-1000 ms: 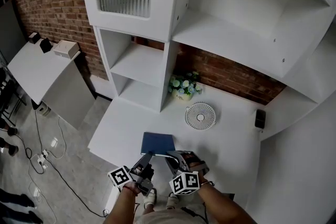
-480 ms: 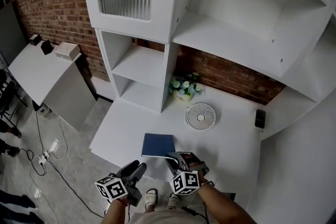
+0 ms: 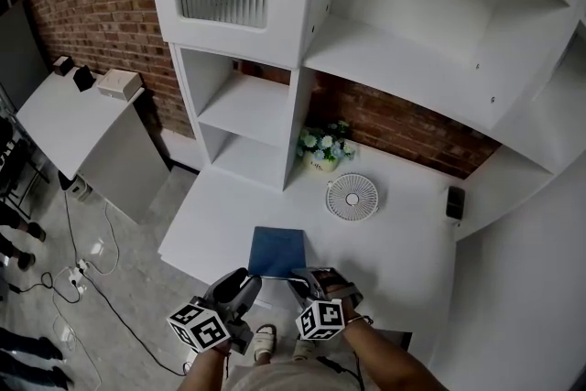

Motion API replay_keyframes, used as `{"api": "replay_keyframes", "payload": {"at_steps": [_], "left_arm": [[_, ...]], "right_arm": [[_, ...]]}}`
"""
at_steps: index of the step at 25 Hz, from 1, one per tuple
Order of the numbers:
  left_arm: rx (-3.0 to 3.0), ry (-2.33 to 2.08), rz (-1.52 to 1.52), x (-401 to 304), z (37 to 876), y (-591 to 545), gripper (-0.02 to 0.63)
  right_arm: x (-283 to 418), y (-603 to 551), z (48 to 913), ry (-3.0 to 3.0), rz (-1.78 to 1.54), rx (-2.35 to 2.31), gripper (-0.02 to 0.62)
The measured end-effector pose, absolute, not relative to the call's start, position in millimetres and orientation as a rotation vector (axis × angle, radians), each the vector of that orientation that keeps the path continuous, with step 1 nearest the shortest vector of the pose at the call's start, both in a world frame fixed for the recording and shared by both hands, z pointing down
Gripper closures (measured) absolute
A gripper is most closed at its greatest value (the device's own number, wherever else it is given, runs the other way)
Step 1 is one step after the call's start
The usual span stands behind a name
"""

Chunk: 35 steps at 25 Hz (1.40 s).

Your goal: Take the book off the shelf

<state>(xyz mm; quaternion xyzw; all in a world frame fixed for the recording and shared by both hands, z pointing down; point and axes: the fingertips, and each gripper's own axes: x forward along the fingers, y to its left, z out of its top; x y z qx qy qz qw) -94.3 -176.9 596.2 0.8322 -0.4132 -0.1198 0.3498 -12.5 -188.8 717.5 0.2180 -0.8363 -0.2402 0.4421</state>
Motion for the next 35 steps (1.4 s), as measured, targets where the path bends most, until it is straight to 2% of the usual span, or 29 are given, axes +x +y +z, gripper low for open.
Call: {"api": "replay_keyframes", "payload": {"at_steps": [14,20,22,31,35], "left_arm": [[2.279,-1.017,-0.181,-73,631,-167,0.419],[2.361,-1.031,-0.052,-65,651,-163,0.499],[2.356,-1.026,-0.051,-64,654,-162,0.508],[2.344,-1.023,-0.032,-65,660,-160,0.509],[2.338,-1.021,-0.024,-63,663,-161,0.509]], "right_arm": [[-13,-165,768,-2.002,-0.567,0.457,0.505],[-14,-161,775,-1.999,-0.531,0.437,0.495],[-14,-159,778,-1.999,-0.513,0.427,0.492],[-11,-148,784,-2.072,-0.300,0.431,0.446],[-7,-152,773,-2.126,-0.181,0.518,0.446]]}}
